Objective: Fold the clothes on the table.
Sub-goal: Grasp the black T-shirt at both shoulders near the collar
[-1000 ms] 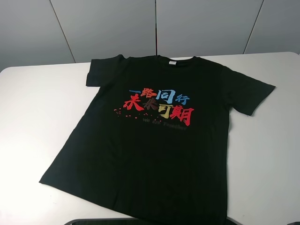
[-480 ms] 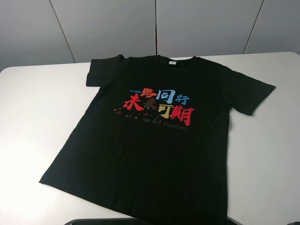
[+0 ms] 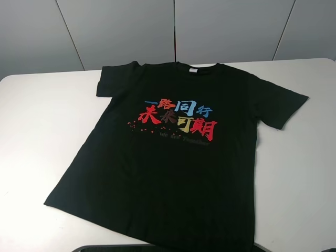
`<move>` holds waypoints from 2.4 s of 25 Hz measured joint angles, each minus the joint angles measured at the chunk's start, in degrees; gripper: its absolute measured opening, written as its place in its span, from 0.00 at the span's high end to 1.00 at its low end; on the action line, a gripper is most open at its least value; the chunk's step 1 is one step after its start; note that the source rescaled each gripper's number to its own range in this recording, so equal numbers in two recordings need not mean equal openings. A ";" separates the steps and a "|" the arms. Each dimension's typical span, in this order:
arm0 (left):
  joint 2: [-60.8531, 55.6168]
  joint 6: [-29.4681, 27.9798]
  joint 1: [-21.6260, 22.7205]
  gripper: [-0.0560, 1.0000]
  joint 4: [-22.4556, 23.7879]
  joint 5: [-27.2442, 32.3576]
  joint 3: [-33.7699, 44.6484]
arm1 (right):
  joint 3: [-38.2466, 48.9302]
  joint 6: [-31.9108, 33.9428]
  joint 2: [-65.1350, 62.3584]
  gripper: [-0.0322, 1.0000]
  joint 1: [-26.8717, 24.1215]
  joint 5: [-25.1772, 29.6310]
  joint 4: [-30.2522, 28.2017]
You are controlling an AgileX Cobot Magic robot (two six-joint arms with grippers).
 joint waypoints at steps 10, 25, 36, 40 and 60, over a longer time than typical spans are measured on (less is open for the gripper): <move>0.00 0.00 0.00 0.19 0.37 0.00 0.00 | 0.00 0.00 0.00 0.00 0.00 0.00 0.00; 0.00 -0.44 0.00 0.19 0.81 0.00 0.00 | 0.00 0.00 0.00 0.00 0.00 0.00 0.11; 8.16 -3.87 0.00 0.19 7.82 -8.11 -2.05 | -9.09 -0.46 6.79 0.00 0.00 -10.56 -1.94; 18.51 -1.90 -0.25 0.21 8.96 -16.62 -5.15 | -17.78 -1.59 20.26 0.00 0.00 -13.80 -2.35; 88.14 7.02 -14.76 0.26 9.19 -20.05 -42.86 | -37.85 -36.10 89.47 0.02 10.24 -9.71 7.20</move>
